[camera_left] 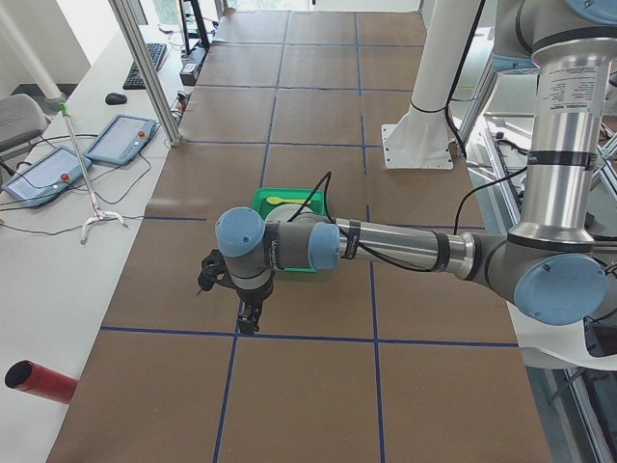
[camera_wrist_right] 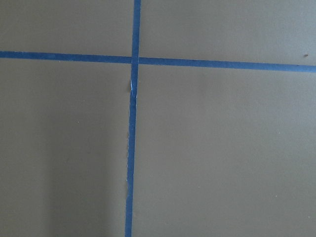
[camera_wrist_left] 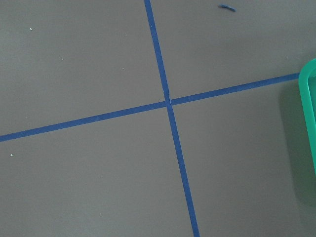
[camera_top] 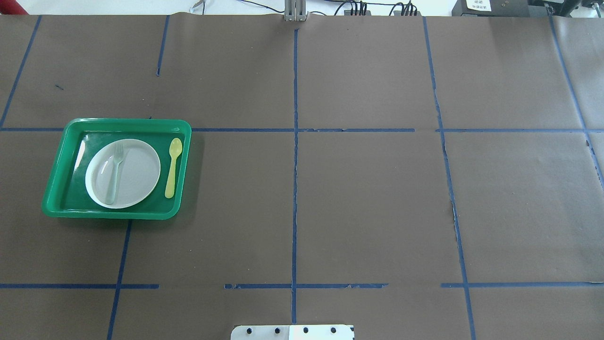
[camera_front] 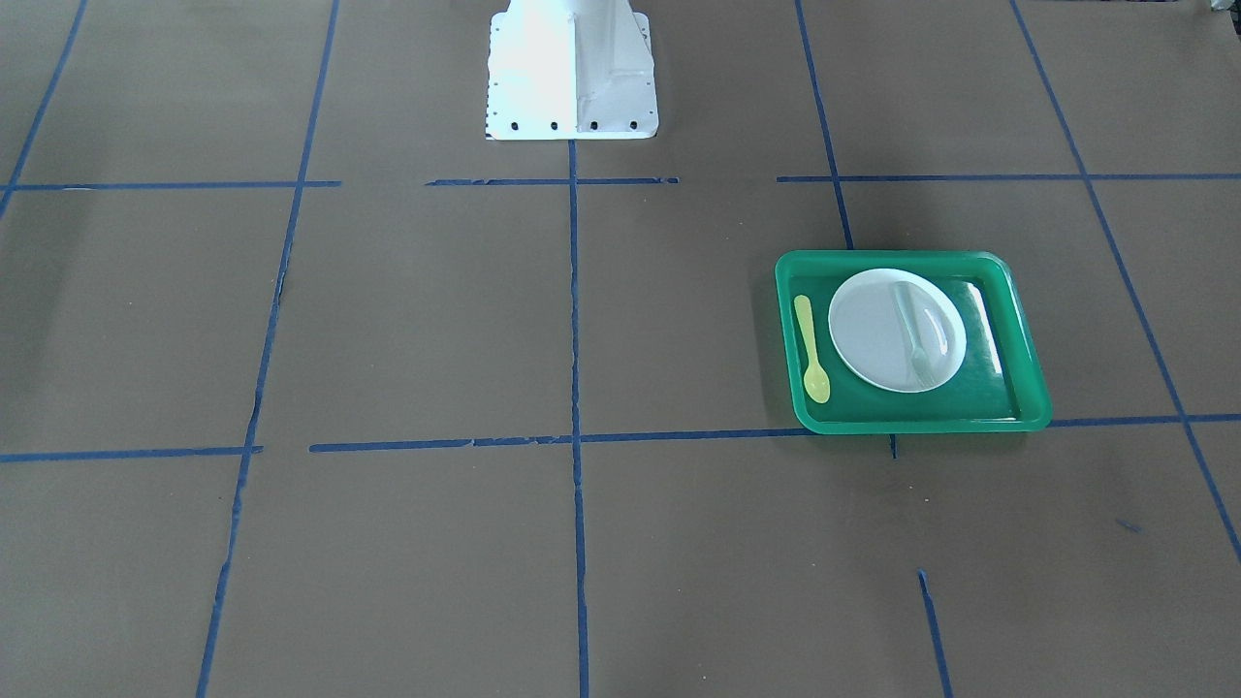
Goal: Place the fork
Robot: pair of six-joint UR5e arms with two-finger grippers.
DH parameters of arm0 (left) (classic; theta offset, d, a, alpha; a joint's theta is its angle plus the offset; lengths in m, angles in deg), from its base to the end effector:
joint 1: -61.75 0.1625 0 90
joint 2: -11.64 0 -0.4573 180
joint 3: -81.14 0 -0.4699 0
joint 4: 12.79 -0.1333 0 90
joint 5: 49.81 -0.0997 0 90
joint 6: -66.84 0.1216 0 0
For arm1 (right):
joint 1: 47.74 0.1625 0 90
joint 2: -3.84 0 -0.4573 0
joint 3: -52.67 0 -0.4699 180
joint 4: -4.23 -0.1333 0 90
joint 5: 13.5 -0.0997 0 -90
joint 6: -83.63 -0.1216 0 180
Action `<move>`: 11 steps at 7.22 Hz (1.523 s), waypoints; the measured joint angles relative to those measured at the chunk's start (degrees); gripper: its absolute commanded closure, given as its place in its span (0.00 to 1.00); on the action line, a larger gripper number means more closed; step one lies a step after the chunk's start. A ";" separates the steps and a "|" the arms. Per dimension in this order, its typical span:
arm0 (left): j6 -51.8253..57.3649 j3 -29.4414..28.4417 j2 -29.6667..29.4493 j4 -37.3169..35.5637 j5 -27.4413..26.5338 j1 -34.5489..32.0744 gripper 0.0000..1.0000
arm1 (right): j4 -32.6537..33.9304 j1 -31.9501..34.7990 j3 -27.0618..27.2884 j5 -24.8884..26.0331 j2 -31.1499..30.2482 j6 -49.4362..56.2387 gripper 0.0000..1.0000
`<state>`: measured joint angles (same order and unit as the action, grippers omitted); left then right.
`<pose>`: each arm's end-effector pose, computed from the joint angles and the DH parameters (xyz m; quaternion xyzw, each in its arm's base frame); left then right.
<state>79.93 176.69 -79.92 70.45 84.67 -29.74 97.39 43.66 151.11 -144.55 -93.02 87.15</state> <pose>-0.0631 -0.5775 0.6476 0.0508 0.3751 0.0947 0.9207 0.0659 -0.5108 0.6980 0.0021 -0.3508 -0.0125 0.9364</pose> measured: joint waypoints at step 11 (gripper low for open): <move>-45.98 10.88 -0.24 17.50 -1.79 23.33 0.01 | 0.00 0.00 0.00 0.00 0.00 -0.02 0.00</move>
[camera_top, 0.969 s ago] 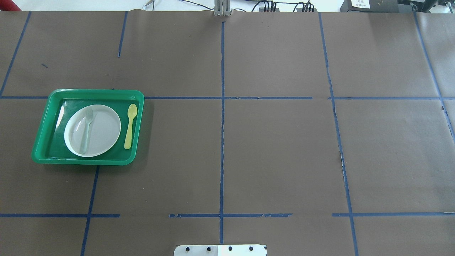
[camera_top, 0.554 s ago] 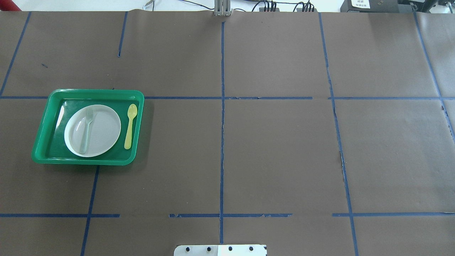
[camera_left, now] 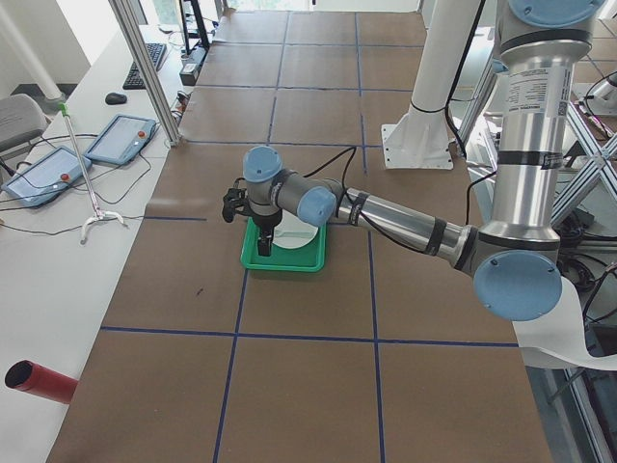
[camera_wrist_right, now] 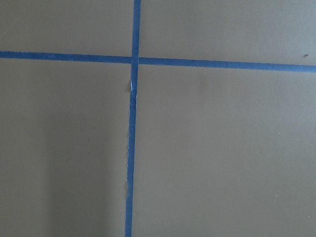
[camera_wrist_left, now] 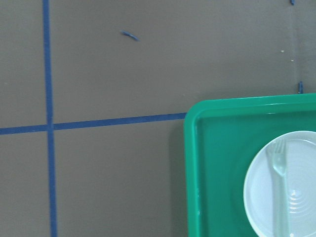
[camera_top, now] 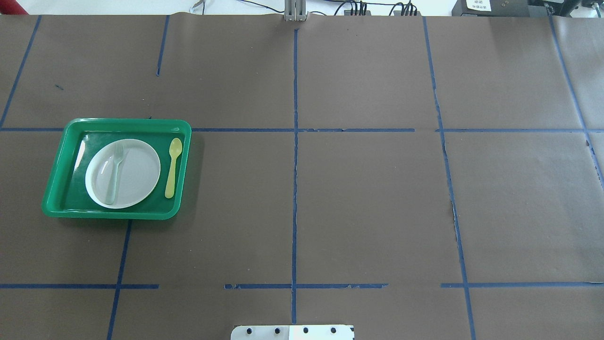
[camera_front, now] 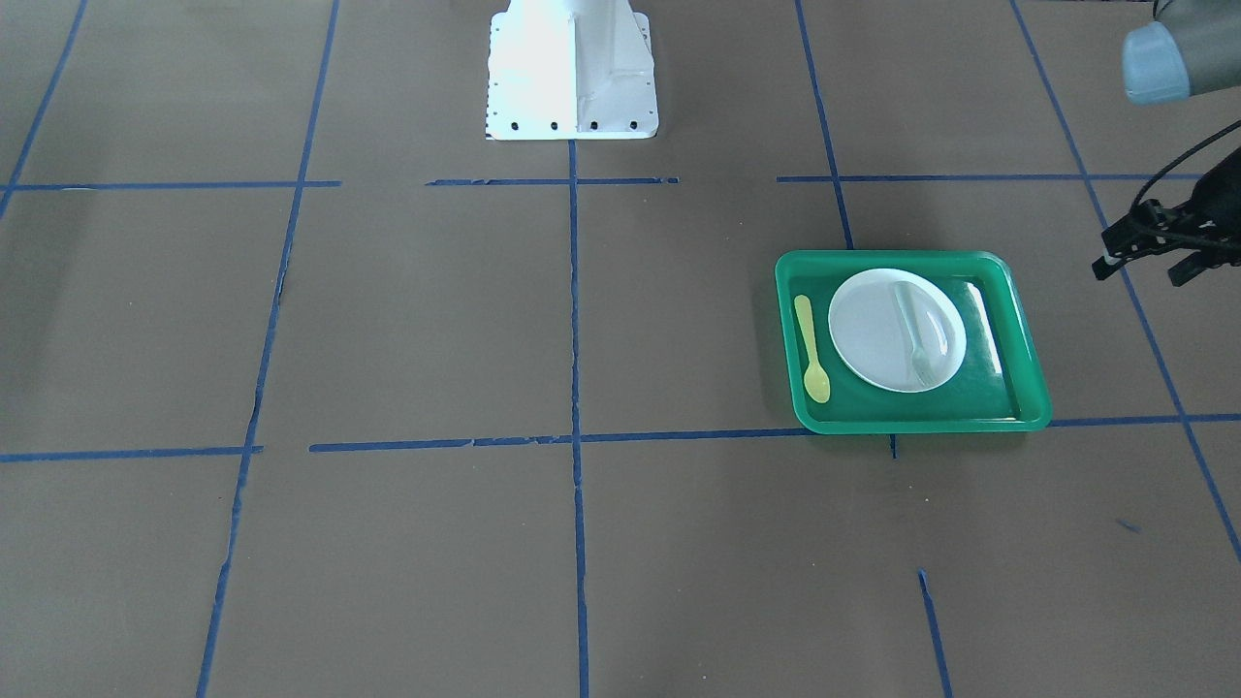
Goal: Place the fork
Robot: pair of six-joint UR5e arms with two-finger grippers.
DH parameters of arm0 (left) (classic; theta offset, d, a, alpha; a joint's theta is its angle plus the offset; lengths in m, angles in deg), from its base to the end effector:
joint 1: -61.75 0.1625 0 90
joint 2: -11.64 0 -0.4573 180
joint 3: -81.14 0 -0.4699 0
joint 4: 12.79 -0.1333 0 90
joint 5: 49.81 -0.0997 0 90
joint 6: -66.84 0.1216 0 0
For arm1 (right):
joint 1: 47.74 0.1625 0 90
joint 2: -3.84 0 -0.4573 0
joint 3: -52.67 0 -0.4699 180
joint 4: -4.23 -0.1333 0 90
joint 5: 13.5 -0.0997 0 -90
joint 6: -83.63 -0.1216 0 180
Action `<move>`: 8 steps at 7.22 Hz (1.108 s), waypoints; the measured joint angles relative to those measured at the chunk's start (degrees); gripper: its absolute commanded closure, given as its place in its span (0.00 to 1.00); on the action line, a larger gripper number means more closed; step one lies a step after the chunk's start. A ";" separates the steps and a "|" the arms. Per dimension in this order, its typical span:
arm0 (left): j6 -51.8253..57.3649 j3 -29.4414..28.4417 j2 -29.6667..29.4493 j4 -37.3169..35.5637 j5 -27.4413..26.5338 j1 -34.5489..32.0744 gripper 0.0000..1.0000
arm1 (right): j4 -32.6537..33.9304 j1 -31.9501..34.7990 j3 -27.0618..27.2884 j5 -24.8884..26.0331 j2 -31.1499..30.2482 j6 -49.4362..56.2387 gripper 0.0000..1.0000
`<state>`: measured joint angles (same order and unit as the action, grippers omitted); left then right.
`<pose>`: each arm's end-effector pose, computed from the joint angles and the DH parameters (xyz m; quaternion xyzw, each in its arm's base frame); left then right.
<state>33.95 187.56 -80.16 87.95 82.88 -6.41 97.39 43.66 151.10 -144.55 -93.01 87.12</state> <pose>0.1727 -0.5677 0.5026 0.0448 0.4200 0.0038 0.9064 0.0659 -0.5109 0.6980 0.0021 -0.3508 -0.0122 0.9364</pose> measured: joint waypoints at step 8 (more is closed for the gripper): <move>-23.31 -13.89 -9.30 11.75 -9.00 19.26 0.18 | 0.00 0.00 0.00 0.00 0.00 -0.01 0.00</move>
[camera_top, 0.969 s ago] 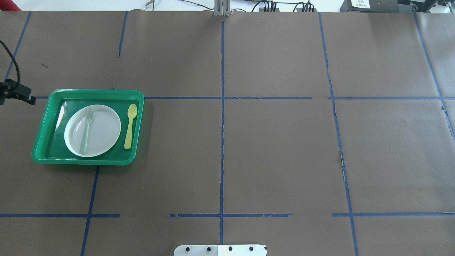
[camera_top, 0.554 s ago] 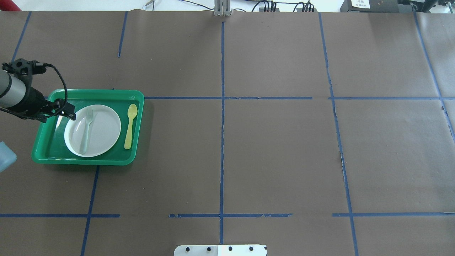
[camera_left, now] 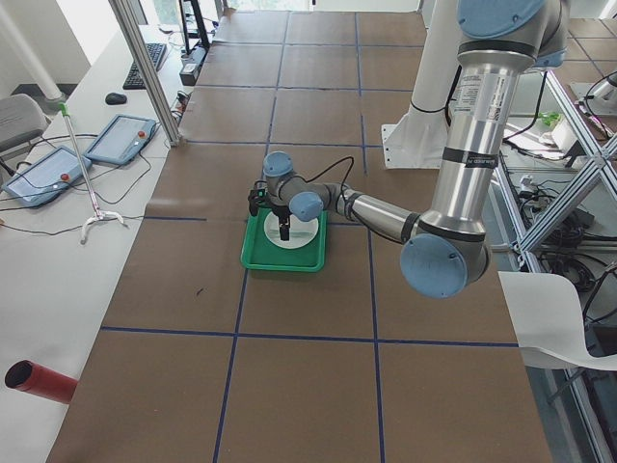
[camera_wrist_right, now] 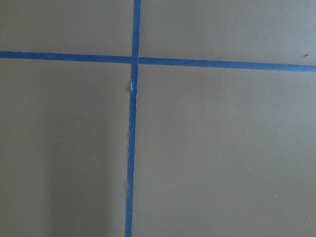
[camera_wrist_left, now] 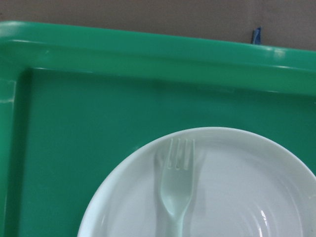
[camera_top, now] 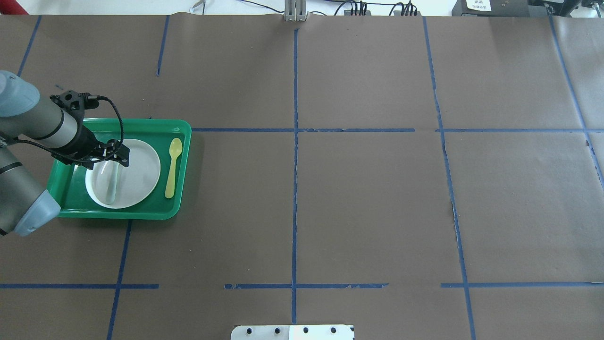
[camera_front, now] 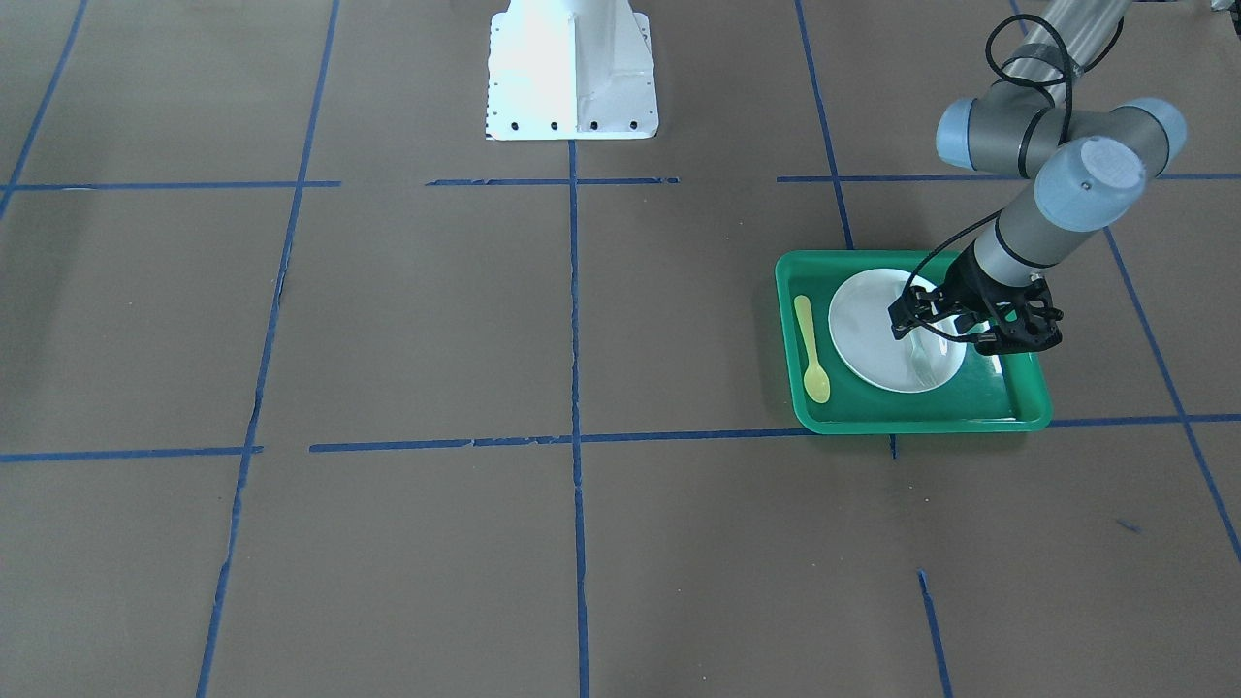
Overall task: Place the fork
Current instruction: 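Reach the left gripper down to the white fork on the plate and grasp it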
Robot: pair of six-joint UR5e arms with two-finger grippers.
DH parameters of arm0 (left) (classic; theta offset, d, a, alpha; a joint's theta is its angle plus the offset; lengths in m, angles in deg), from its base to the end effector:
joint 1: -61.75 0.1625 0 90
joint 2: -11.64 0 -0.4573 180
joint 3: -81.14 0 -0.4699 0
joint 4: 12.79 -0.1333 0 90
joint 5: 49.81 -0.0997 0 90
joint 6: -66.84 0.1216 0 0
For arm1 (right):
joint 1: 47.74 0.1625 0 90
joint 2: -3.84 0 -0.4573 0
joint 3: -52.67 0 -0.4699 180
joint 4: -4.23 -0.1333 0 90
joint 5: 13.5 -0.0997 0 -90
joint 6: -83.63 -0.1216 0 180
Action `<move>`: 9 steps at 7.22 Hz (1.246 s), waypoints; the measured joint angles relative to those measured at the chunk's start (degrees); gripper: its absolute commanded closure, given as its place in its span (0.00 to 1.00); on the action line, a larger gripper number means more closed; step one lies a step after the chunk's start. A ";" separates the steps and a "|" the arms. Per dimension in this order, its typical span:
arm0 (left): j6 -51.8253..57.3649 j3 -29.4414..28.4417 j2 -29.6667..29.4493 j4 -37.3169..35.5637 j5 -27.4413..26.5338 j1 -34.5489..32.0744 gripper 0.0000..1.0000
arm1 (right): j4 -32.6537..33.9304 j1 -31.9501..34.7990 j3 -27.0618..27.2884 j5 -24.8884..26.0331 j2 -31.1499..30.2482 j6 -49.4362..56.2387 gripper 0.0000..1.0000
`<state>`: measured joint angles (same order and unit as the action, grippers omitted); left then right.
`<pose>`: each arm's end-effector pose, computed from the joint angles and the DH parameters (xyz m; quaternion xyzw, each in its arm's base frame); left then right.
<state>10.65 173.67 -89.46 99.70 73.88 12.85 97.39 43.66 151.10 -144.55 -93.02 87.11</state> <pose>0.4006 -0.5594 0.5235 -0.0108 0.4048 -0.0304 0.9139 0.0659 -0.5108 0.6981 0.0019 -0.3508 -0.0121 0.9364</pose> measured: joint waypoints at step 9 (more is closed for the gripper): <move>0.52 -0.79 0.02 -0.15 -0.13 0.64 1.00 | 0.00 0.00 0.00 0.00 0.00 0.02 0.00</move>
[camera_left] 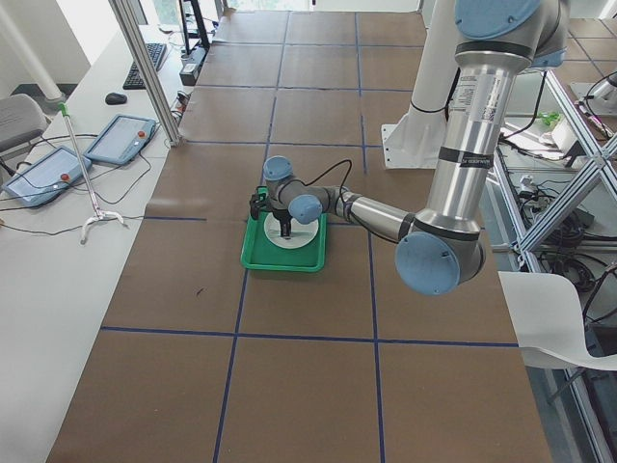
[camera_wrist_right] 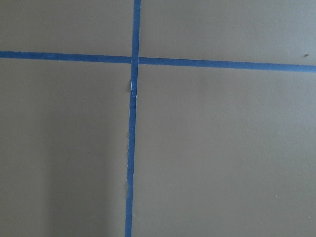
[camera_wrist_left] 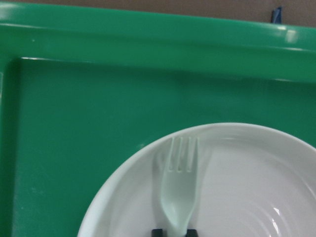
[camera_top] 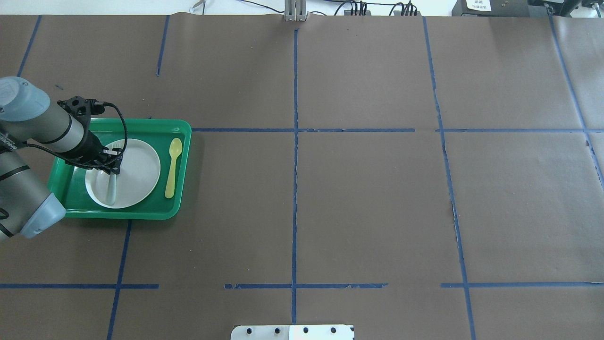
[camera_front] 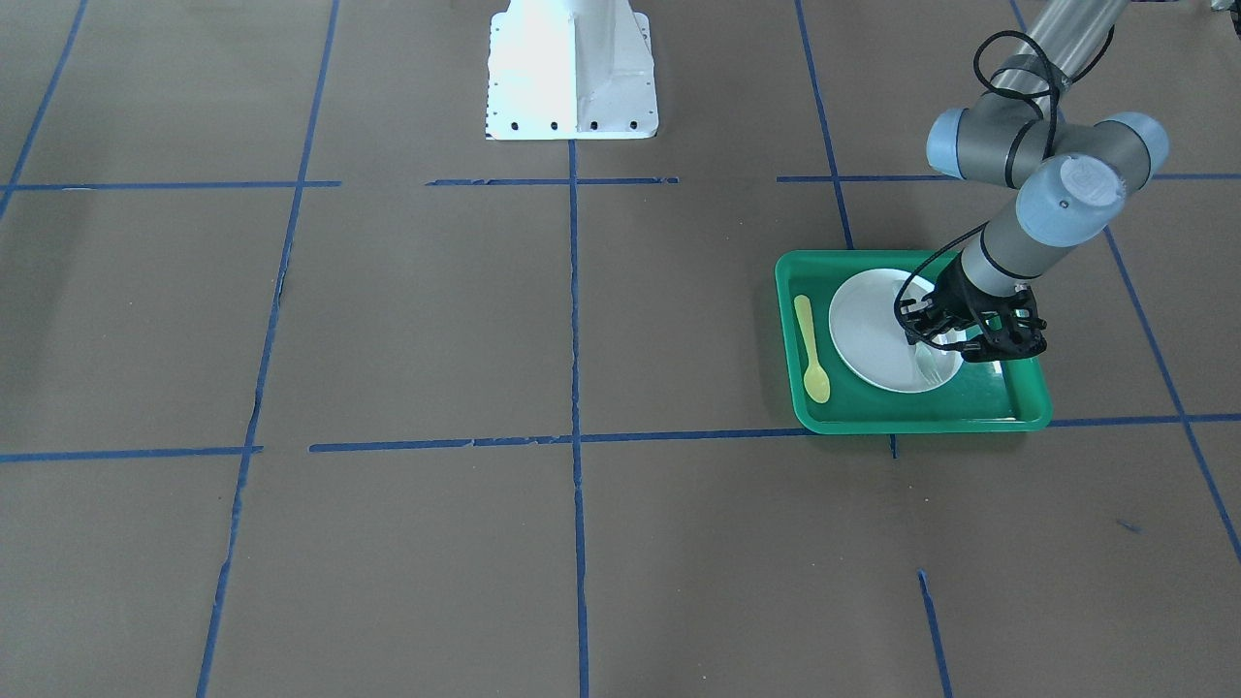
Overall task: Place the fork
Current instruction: 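Carry the fork off the plate and lower it onto the tray beside the plate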
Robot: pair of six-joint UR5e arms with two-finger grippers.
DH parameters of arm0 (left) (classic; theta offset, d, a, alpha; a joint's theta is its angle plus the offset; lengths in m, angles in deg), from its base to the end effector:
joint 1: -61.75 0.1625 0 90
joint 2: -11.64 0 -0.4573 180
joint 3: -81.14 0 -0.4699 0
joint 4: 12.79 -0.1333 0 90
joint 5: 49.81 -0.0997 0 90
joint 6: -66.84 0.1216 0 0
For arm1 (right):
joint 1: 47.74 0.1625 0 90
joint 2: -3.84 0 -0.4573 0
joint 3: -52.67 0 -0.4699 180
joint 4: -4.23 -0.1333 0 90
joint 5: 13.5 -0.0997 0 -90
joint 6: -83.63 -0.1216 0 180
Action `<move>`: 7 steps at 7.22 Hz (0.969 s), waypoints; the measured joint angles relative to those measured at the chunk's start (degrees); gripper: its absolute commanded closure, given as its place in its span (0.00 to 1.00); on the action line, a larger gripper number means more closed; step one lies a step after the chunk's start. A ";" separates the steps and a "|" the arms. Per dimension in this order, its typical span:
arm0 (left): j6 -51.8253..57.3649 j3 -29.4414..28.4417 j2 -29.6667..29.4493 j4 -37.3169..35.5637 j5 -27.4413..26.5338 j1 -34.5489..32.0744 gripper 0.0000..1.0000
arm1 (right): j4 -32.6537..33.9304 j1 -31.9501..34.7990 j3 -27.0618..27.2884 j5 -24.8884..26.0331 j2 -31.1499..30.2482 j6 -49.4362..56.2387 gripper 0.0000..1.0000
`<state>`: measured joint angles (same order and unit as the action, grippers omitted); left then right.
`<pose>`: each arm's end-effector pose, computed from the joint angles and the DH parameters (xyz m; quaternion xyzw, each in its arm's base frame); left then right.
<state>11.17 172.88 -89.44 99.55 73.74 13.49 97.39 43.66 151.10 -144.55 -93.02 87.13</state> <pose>0.4073 -0.5558 0.5324 -0.0159 0.3988 -0.0242 0.9166 0.0659 -0.5108 0.6981 0.0020 -0.3508 -0.0123 0.9364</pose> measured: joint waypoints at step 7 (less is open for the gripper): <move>15.40 5.45 5.03 -4.47 0.26 -6.44 1.00 | 0.00 0.00 0.00 0.00 0.00 0.00 0.00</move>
<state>26.57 178.33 -84.41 95.08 74.00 7.05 97.39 43.66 151.10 -144.55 -93.02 87.12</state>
